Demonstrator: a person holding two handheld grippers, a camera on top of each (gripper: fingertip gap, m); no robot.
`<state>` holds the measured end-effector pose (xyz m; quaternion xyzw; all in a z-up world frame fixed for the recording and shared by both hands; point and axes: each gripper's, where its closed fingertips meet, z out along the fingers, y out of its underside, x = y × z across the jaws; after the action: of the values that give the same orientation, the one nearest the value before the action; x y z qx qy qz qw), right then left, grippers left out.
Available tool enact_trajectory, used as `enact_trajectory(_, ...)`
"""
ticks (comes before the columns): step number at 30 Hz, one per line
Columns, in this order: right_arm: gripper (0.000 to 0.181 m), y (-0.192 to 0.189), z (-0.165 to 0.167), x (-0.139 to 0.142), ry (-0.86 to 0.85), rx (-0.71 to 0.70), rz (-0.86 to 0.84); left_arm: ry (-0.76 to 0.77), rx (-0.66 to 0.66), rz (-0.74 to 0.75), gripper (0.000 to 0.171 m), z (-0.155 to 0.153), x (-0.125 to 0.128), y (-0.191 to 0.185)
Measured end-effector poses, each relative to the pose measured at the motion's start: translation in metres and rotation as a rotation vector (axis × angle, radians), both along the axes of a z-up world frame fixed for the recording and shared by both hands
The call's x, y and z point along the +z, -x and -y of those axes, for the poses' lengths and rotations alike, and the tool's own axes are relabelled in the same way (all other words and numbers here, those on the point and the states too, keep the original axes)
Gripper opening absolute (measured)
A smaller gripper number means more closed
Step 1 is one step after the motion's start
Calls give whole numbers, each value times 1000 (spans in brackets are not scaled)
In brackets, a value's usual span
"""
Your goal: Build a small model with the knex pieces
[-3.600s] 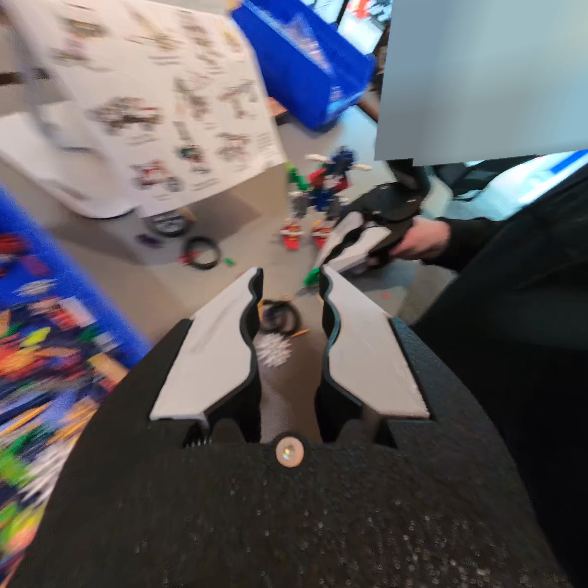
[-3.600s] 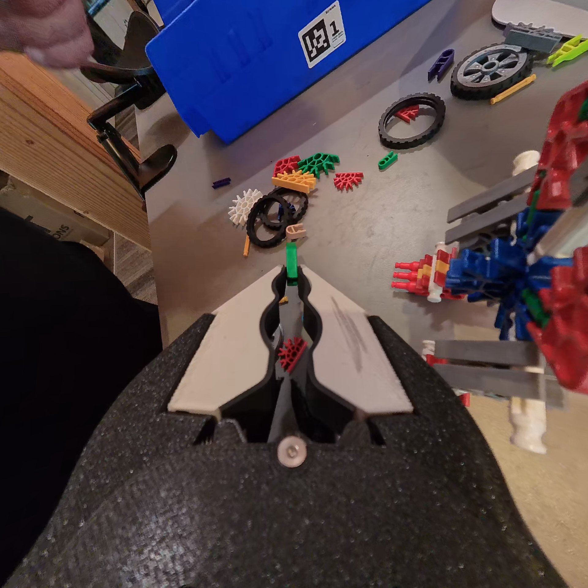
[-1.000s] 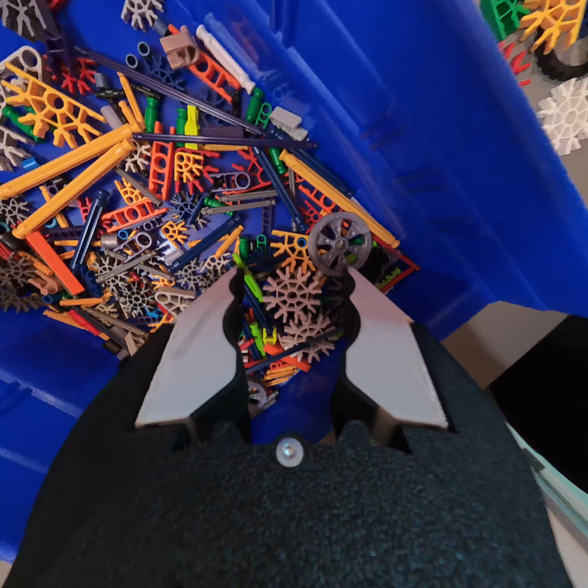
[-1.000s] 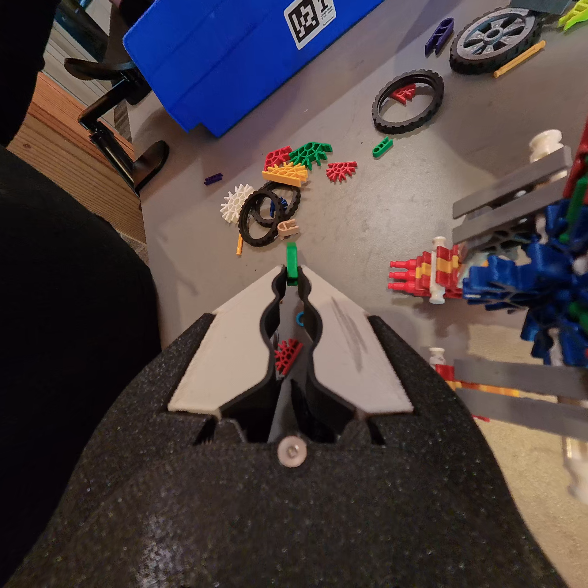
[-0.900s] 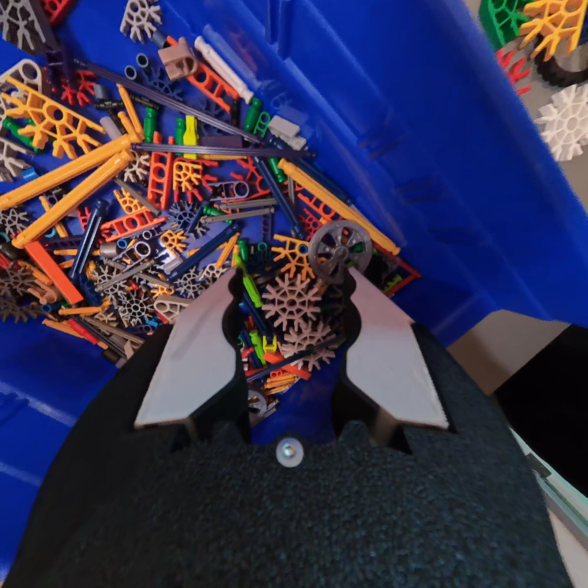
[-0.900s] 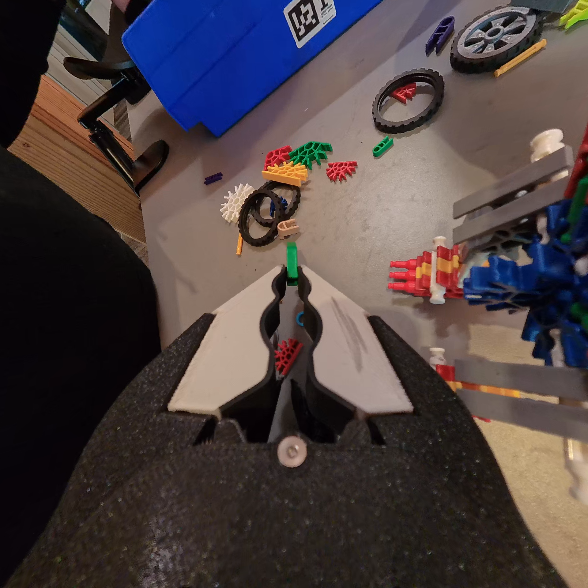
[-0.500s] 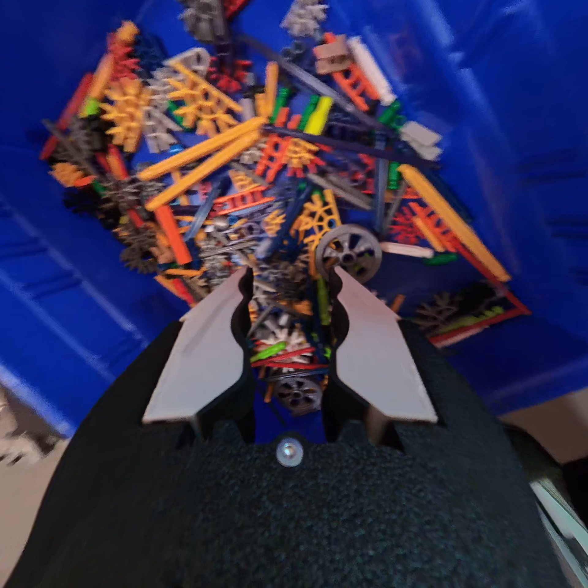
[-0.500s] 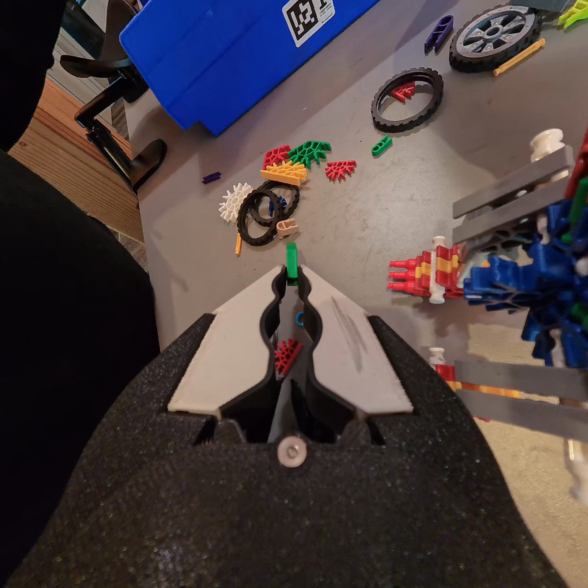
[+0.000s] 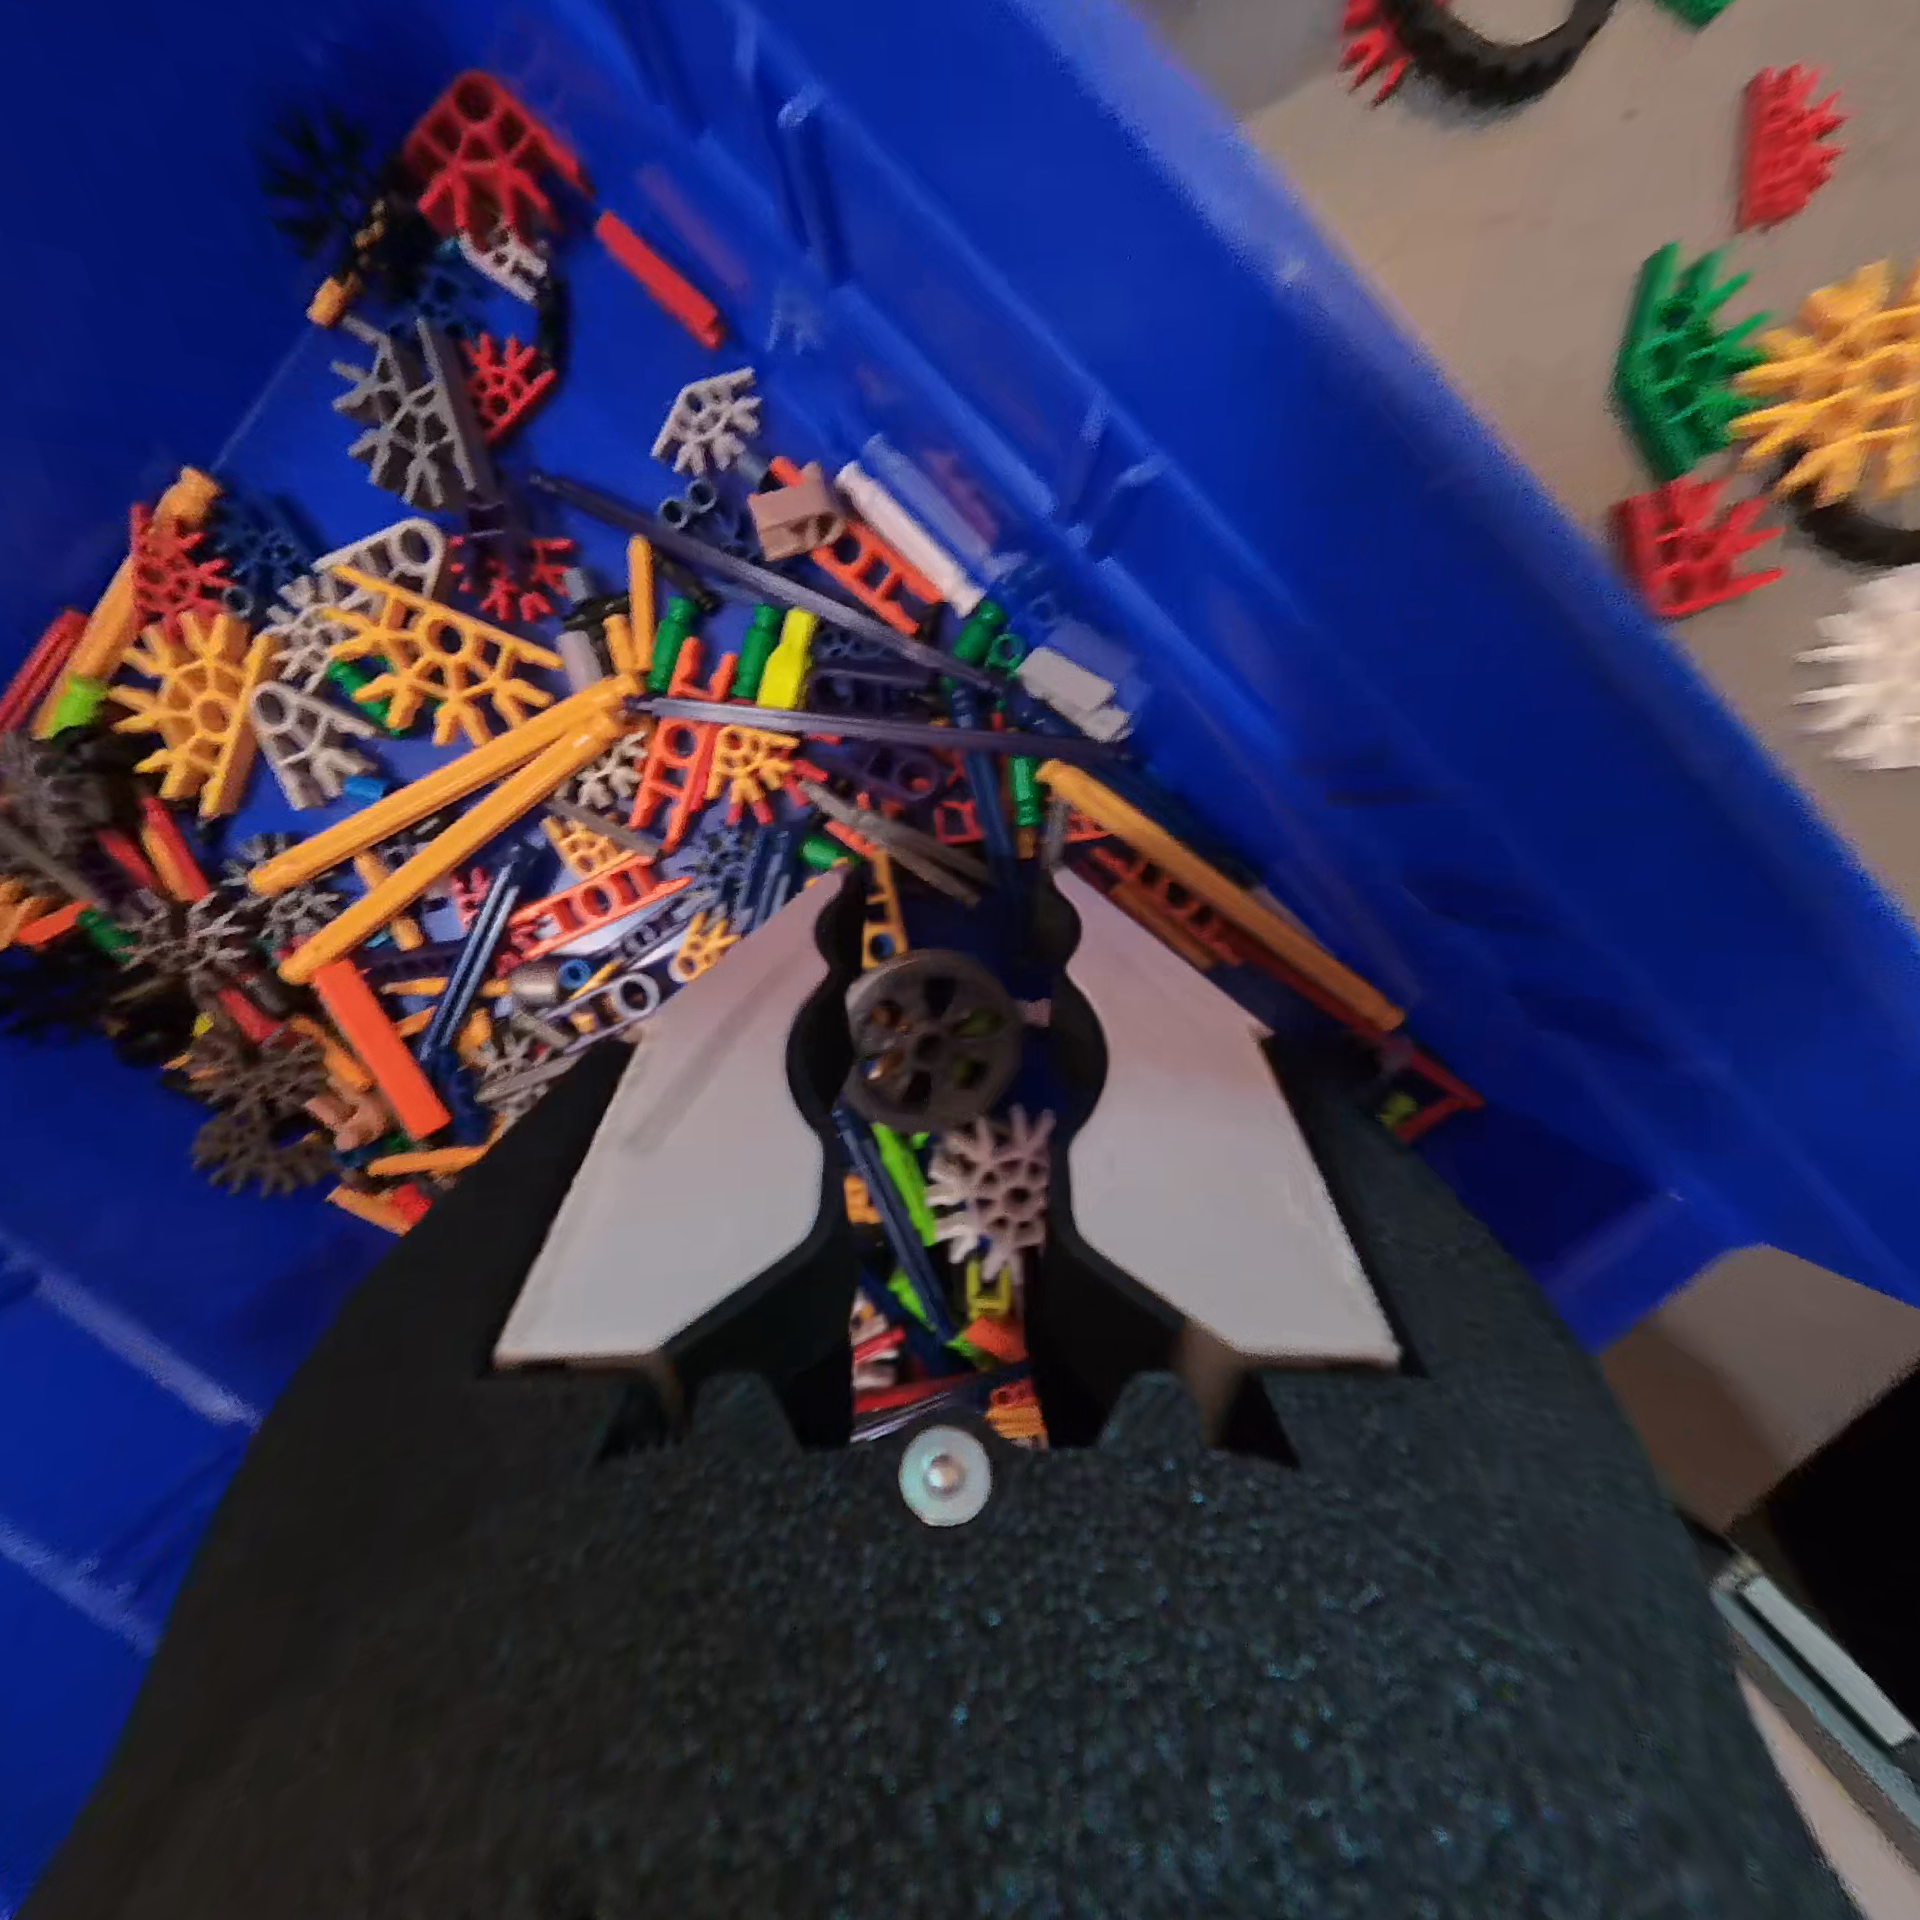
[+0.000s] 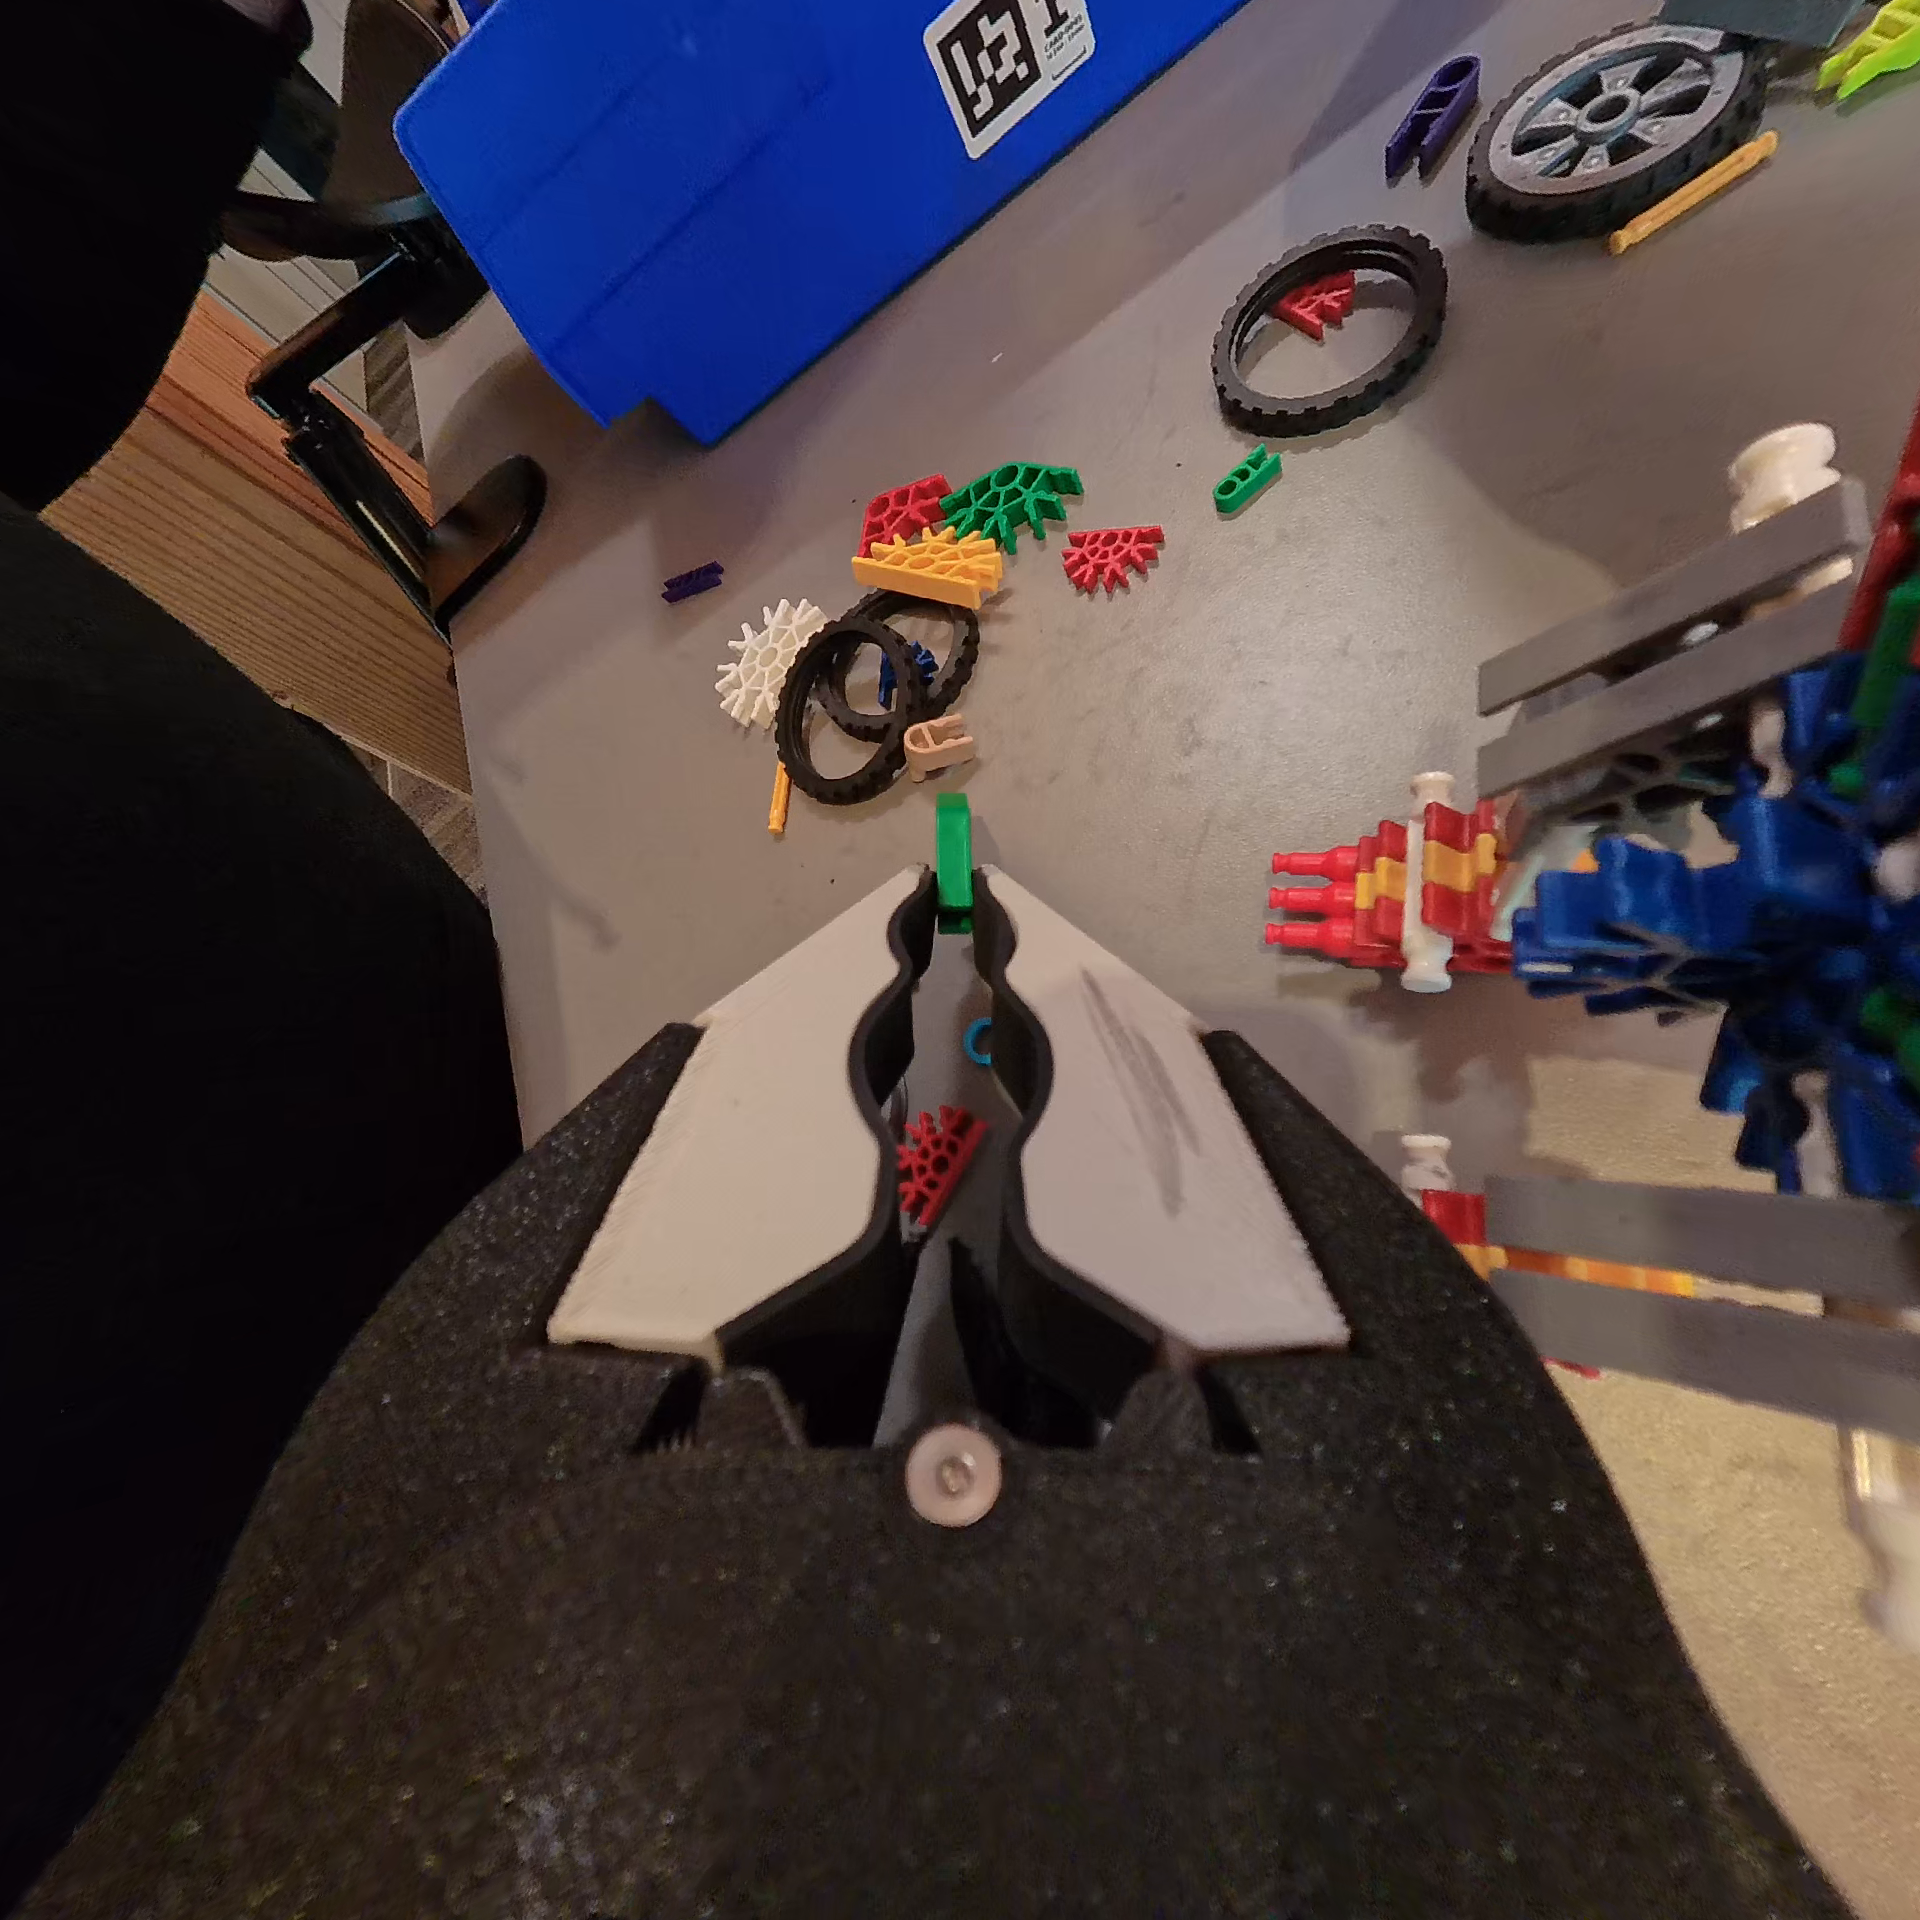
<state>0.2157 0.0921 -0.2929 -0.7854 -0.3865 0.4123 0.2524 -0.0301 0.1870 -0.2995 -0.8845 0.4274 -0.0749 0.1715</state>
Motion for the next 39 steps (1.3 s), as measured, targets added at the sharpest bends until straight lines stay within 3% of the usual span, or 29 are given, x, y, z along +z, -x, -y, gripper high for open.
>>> enact_trajectory(5, 6, 0, 0, 1, -1, 1, -4, -117, 113, -168, 24, -27, 3, 36)
enact_trajectory(8, 6, 0, 0, 1, -3, 0, -7, -164, 115, -64, 25, -31, 21, 23)
enact_trajectory(11, 6, 0, 0, 1, -5, 0, -8, -138, -24, 58, 24, -14, 29, -7)
enact_trajectory(14, 6, 0, 0, 2, -5, 1, -11, -89, -89, 59, 21, -3, 19, -18)
enact_trajectory(23, 6, 0, 0, 3, -9, 0, -15, 23, -84, 73, 9, 7, 0, -21)
enact_trajectory(35, 6, 0, 0, 3, -11, 0, -18, -1, -50, 39, 3, -2, -5, -19)
enact_trajectory(39, 6, 0, 0, 3, -13, -2, -19, -27, -8, -18, 3, -7, -4, -1)
